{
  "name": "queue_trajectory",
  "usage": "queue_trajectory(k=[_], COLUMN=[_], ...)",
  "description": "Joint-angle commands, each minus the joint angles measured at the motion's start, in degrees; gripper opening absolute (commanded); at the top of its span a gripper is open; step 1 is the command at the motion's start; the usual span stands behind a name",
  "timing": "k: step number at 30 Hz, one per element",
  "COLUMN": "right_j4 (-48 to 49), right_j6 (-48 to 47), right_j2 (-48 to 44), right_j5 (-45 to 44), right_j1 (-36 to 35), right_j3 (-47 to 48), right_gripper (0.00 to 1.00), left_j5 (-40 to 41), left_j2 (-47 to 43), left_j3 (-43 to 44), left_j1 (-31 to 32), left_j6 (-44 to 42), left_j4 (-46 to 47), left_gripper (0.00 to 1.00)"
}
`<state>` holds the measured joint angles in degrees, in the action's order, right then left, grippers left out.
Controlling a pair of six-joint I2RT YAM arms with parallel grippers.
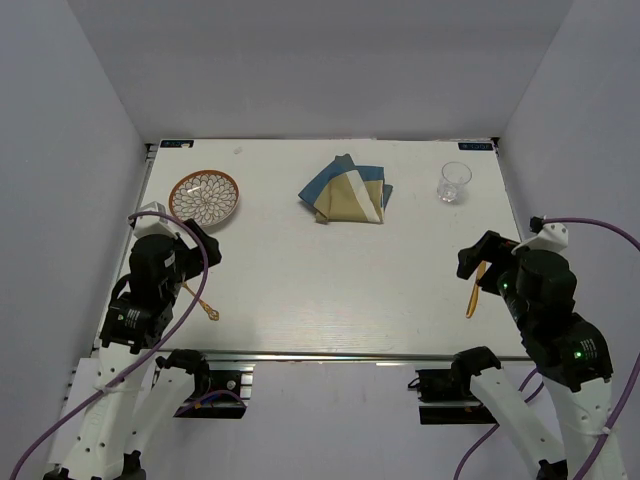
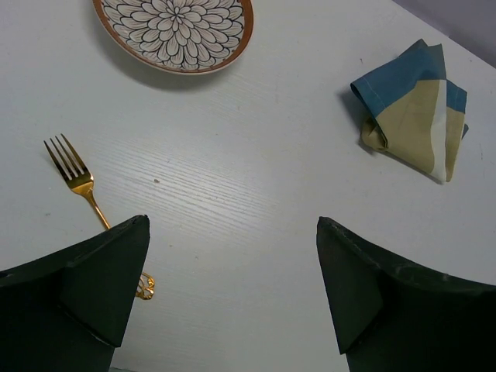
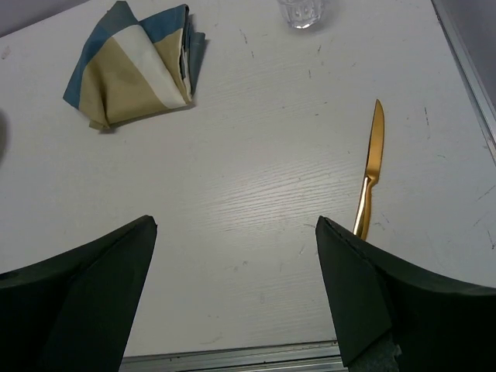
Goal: Set the dinner table for one person
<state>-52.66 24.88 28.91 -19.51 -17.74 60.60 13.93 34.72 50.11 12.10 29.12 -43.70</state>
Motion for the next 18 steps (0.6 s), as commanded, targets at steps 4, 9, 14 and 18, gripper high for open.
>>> queue_trajectory(k=[4,9,14,18], right_j4=[2.38,15.45,38.20,48.25], right_j6=[0.25,-0.01,1.39,-0.18], right_j2=[0.80,-1.74,6.40,21.68], right_j5=[0.96,12.89,31.60,33.04], right_j1=[0.07,0.07,0.07,0.25], right_j3=[1.45,-5.38,-13.48,-11.84], right_gripper=[0.89,0.89,0.89,0.89], left_j5=[1.27,1.36,2.06,1.71], left_j2=[-0.53,0.17,1.40,2.28], left_j3=[0.96,0.87,1.04,0.96], left_j1=[-0.32,-0.32,-0.32,-0.32], left_j6=[0.58,0.67,1.02,0.94], left_j4=[-0.33,-0.33,-0.68,-0.51], left_gripper=[0.98,0.98,0.98,0.98])
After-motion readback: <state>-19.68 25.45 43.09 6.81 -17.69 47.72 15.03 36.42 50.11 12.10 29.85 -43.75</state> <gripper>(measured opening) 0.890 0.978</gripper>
